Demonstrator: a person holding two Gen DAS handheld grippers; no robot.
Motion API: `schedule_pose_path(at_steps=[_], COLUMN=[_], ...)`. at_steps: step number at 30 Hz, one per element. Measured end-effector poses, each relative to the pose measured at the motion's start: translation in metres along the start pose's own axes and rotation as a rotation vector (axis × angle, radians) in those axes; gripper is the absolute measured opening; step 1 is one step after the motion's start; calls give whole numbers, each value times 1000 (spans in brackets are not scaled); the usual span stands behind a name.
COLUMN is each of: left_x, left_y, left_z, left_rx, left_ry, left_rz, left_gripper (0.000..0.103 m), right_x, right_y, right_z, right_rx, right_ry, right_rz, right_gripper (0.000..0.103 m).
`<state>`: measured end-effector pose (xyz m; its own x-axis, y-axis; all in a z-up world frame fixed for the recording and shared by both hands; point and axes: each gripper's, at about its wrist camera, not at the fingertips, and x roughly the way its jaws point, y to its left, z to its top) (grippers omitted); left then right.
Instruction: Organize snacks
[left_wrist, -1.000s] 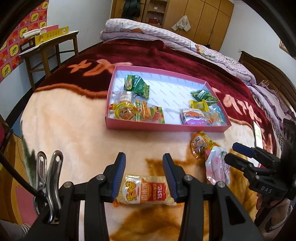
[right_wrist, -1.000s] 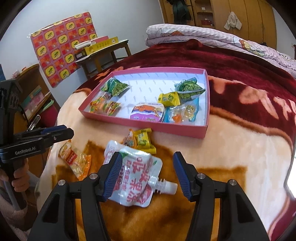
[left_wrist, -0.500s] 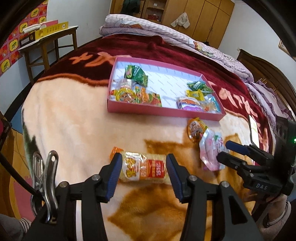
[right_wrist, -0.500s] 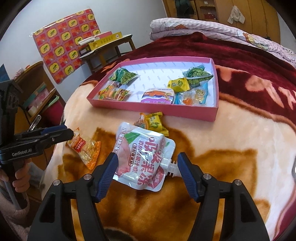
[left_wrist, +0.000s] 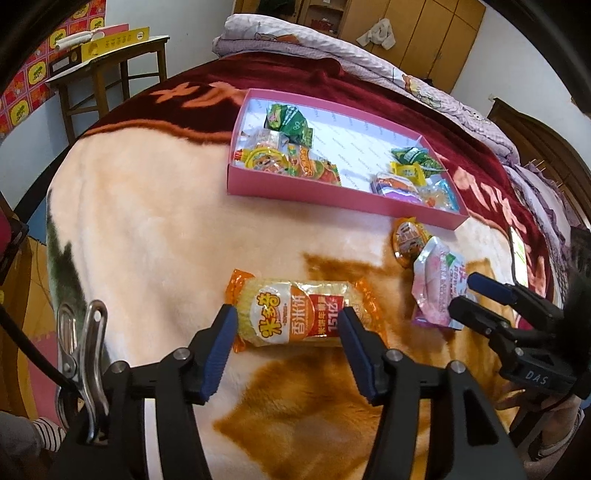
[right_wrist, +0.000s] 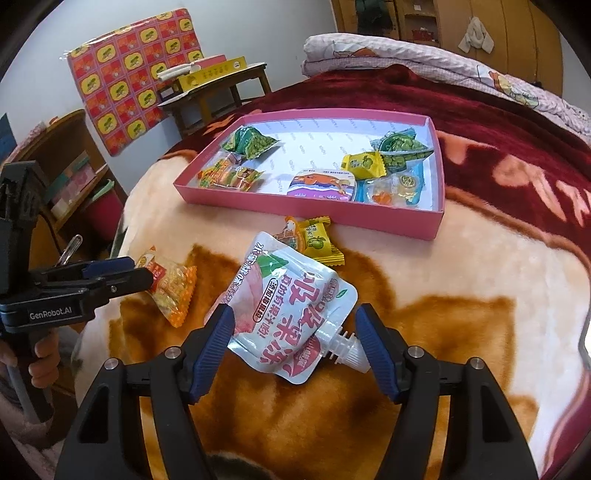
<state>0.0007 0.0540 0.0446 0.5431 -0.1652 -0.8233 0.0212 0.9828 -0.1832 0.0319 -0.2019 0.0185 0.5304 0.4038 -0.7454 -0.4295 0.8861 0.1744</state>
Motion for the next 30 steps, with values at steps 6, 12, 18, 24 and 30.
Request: schedule_pose_path(at_steps=[6, 12, 18, 24, 30], left_x=[-7, -4, 11, 24, 22], left_y=[3, -2, -2, -6, -12], left_z=[-2, -2, 6, 20, 22], left_rx=[-61, -82, -97, -85, -79], left_ry=[55, 77, 67, 53, 69], left_rz=[-41, -79, -83, -79, -81], left_gripper=[60, 60, 60, 60, 60], right_x=[-9, -5, -2, 1, -1], right_y=[1, -3, -6, -3, -3], right_z=[-1, -3, -5, -6, -6], right_rx=[-35, -37, -36, -46, -61], right_ry=[-16, -6, 8, 19, 19], right_rz=[-28, -39, -25, -6, -9], right_gripper=[70, 70, 70, 70, 70])
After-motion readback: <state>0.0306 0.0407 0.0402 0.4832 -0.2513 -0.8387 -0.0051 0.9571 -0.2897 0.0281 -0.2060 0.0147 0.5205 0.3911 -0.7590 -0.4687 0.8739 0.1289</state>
